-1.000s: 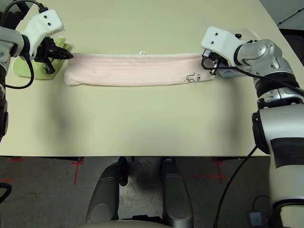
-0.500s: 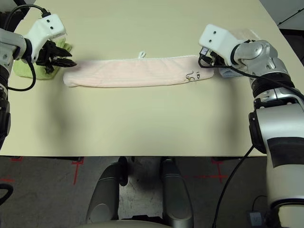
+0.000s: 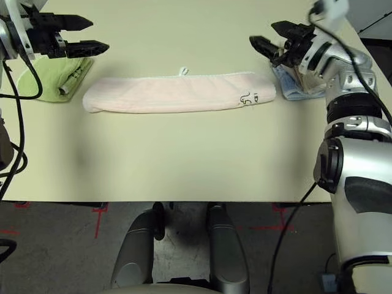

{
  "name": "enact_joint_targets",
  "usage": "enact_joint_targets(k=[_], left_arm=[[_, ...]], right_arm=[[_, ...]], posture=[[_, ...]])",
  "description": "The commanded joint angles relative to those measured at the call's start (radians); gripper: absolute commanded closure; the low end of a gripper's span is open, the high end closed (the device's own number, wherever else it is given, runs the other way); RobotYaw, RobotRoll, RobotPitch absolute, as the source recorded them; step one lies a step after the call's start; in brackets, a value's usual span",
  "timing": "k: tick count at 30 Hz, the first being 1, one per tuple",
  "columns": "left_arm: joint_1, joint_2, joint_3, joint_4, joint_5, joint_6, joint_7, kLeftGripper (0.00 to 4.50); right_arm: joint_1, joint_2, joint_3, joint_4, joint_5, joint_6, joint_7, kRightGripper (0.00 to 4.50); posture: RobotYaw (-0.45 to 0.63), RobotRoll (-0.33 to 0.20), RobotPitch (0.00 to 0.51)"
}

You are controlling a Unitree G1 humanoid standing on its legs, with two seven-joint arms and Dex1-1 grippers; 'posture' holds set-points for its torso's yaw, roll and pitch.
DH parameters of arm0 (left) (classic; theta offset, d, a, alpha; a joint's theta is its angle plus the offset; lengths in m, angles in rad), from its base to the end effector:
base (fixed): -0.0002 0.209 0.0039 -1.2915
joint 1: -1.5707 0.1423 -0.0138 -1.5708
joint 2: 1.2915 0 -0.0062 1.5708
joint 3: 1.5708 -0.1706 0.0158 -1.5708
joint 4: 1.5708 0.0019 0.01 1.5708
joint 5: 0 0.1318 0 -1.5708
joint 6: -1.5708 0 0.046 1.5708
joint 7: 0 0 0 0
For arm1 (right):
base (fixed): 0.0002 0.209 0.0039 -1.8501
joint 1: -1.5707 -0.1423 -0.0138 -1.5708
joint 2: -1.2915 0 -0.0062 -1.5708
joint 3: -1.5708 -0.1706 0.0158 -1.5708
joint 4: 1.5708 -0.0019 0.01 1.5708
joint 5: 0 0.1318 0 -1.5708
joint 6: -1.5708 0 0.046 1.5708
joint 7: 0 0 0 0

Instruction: Fold the towel and set it aside.

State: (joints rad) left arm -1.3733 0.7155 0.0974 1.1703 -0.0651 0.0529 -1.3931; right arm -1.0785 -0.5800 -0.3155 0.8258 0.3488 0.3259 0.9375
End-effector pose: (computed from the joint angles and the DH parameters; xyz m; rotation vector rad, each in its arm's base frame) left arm 0.3270 0.2849 0.3010 0.3478 -0.0362 -0.9717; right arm 0.3246 -0.2752 0.2417 0.1375 -0.1730 0.6505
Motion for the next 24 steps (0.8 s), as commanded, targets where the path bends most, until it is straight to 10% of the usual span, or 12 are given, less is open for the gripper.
enact_joint_targets(k=[1,10,24], left_arm=[[0.073,-0.011,0.028,-0.053,-0.045,-0.012,0.002,0.05],[0.174,-0.045,0.085,-0.054,-0.06,-0.223,0.198,0.05],[0.277,-0.054,0.03,-0.099,-0.082,-0.246,-0.124,0.05]], right_arm=[[0.091,0.033,-0.06,-0.184,0.1,0.175,-0.111,0.0],[0.158,0.026,-0.144,-0.331,0.287,0.553,-0.25,0.0],[0.364,0.019,-0.352,-0.565,0.518,0.919,-0.45,0.0]], posture=[[-0.04,0.0,0.273],[-0.05,0.0,0.267],[-0.1,0.0,0.284]])
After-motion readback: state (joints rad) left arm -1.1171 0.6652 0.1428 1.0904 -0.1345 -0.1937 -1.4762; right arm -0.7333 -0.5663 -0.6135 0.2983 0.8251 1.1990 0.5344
